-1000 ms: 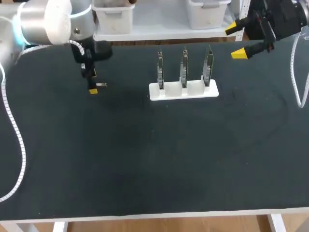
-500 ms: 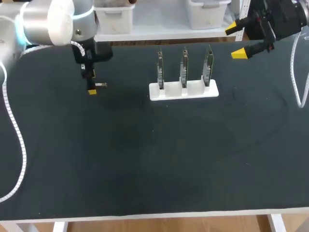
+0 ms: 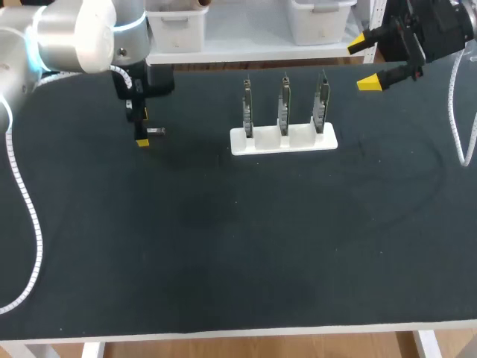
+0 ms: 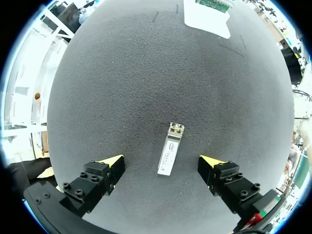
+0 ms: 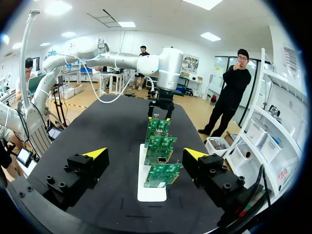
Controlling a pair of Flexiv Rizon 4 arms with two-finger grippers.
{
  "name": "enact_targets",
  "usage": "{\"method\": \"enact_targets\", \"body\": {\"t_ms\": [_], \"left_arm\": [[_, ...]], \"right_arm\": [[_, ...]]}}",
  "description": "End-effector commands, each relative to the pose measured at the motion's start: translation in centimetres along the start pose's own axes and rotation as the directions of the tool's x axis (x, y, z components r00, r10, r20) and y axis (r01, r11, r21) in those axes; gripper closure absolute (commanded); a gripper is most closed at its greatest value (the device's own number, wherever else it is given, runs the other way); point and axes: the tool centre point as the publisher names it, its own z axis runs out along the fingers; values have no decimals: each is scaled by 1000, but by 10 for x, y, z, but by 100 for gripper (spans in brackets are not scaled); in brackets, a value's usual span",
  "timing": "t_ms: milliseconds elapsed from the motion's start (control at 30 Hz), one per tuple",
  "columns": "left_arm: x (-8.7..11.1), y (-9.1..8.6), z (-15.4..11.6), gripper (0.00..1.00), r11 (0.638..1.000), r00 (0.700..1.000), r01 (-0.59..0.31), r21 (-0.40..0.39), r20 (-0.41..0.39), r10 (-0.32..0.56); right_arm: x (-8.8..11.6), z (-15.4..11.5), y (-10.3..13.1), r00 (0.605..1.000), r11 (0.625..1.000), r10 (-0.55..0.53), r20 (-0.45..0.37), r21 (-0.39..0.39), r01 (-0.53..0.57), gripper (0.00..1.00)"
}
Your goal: Pick up the optical module with the left hand, and insert it into the network port with the right hand.
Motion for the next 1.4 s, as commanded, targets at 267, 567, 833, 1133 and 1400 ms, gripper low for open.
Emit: {"method": "enact_targets", "body": {"t_ms": [267, 567, 833, 1133, 1400], "left_arm": [[-3, 10, 2, 0, 939, 1000, -29, 342, 14, 26], [-3, 10, 2, 0, 939, 1000, -29, 342, 14, 26], [-3, 10, 2, 100, 939, 1000, -29, 342, 14, 26], [-3, 10, 2, 100, 939, 1000, -29, 342, 14, 26], [-3, 10, 2, 100, 939, 1000, -29, 342, 14, 26]], "right_arm": [[-1, 0, 2, 1000, 1000, 0, -2, 3, 0, 0], [-1, 0, 2, 1000, 1000, 0, -2, 3, 0, 0], [-1, 0, 2, 1000, 1000, 0, -2, 3, 0, 0], [-1, 0, 2, 1000, 1000, 0, -2, 3, 0, 0], [-1, 0, 2, 1000, 1000, 0, -2, 3, 0, 0]]}}
